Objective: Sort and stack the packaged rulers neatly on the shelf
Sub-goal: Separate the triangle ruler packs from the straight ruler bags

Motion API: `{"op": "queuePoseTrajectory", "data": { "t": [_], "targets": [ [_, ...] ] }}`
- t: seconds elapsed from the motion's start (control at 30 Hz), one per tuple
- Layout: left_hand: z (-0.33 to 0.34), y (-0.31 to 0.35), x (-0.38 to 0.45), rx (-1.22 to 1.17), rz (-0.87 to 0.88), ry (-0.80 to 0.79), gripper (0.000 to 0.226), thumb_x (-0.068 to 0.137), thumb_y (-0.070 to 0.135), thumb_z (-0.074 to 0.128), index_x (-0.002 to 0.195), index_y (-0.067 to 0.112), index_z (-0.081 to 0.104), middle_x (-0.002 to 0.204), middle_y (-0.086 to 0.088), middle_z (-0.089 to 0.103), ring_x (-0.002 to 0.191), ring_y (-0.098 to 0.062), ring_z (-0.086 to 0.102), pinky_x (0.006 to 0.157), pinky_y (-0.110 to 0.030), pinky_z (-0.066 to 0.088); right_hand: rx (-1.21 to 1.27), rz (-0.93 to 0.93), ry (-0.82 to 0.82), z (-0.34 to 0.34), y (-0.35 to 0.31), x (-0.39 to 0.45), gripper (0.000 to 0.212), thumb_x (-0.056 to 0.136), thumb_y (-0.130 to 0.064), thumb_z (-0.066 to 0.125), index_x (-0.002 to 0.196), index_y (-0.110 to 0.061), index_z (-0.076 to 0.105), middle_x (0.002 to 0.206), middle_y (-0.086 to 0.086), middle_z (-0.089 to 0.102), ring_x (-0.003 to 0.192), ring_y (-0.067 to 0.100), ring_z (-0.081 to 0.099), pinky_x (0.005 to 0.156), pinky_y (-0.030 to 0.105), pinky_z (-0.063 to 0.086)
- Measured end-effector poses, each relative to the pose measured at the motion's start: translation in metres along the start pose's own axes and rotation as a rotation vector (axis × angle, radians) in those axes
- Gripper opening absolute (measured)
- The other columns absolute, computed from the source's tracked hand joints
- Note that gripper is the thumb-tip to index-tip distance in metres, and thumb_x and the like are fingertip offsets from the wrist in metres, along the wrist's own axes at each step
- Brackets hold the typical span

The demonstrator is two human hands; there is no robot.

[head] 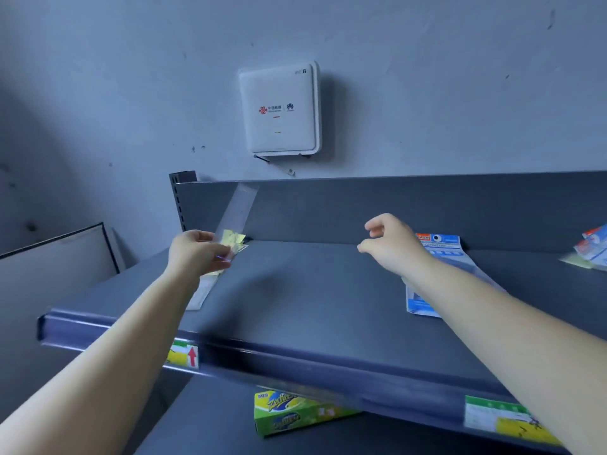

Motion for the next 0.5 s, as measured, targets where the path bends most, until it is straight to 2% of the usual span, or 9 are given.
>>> {"op": "queuePoseTrajectory", "data": {
  "t": [0.03,0.1,0.17,0.23,0.27,0.4,0.5],
  "targets": [
    [-0.009,-0.006,0.007,0.086,0.005,0.043,0.026,0.070,-0.014,0.065,0.085,0.006,0.057,0.066,-0.015,0.061,0.036,-0.013,0.059,0.051,-0.022,0.056,-0.013,-0.017,-0.025,0.008,-0.005,0.001,0.038,0.085,-0.013,0.059,0.122,-0.016,0.052,0.125,0.000,0.051,0.116,0.019,0.048,0.085,0.029,0.041],
    [-0.019,-0.015,0.018,0.377,0.051,0.076,0.022,0.071,-0.006,0.067,0.079,0.011,0.054,0.077,-0.015,0.059,0.053,-0.024,0.062,0.067,-0.030,0.056,-0.061,-0.050,-0.081,0.021,-0.013,0.002,0.036,0.085,-0.013,0.059,0.120,-0.016,0.053,0.123,0.000,0.052,0.114,0.020,0.049,0.081,0.027,0.039],
    [-0.020,-0.019,0.022,0.702,0.127,0.072,0.024,0.075,0.008,0.068,0.095,0.013,0.055,0.094,-0.014,0.057,0.081,-0.028,0.058,0.078,-0.032,0.045,-0.163,-0.090,-0.108,0.030,-0.017,0.002,0.031,0.085,-0.015,0.058,0.115,-0.018,0.054,0.122,-0.002,0.054,0.114,0.020,0.049,0.083,0.029,0.042],
    [-0.019,-0.019,0.023,0.818,0.165,0.081,0.042,0.079,0.017,0.065,0.119,0.008,0.055,0.119,-0.012,0.057,0.106,-0.031,0.055,0.087,-0.034,0.043,-0.316,-0.155,-0.088,0.031,-0.020,0.000,0.026,0.085,-0.015,0.054,0.111,-0.021,0.056,0.120,-0.003,0.056,0.115,0.021,0.048,0.089,0.032,0.043],
    [-0.016,-0.018,0.020,0.832,0.178,0.084,0.046,0.080,0.019,0.063,0.124,0.008,0.053,0.124,-0.011,0.056,0.111,-0.031,0.053,0.089,-0.035,0.043,-0.381,-0.190,-0.071,0.029,-0.021,-0.001,0.026,0.085,-0.015,0.052,0.110,-0.022,0.056,0.119,-0.004,0.057,0.115,0.022,0.048,0.090,0.033,0.042],
    [0.015,-0.005,-0.001,0.998,0.331,0.042,0.035,0.080,0.022,0.059,0.114,0.017,0.058,0.119,-0.008,0.059,0.110,-0.029,0.053,0.089,-0.034,0.041,-0.552,-0.326,-0.016,0.010,-0.022,-0.009,0.023,0.086,-0.017,0.050,0.108,-0.020,0.056,0.113,-0.002,0.058,0.111,0.023,0.048,0.087,0.033,0.038],
    [0.060,0.010,-0.029,1.115,0.494,-0.045,0.035,0.084,0.030,0.057,0.117,0.020,0.057,0.122,-0.004,0.056,0.112,-0.025,0.053,0.090,-0.032,0.040,-0.707,-0.419,0.037,-0.014,-0.014,-0.016,0.023,0.088,-0.018,0.048,0.110,-0.017,0.054,0.109,-0.001,0.057,0.107,0.023,0.047,0.080,0.031,0.036]
  ]
}}
Point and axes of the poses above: each hand's wrist, its own x-axis towards the middle knuckle, its own z-axis out of the palm, y = z × x, the point moved 2 cm from there along x, towards the middle knuckle
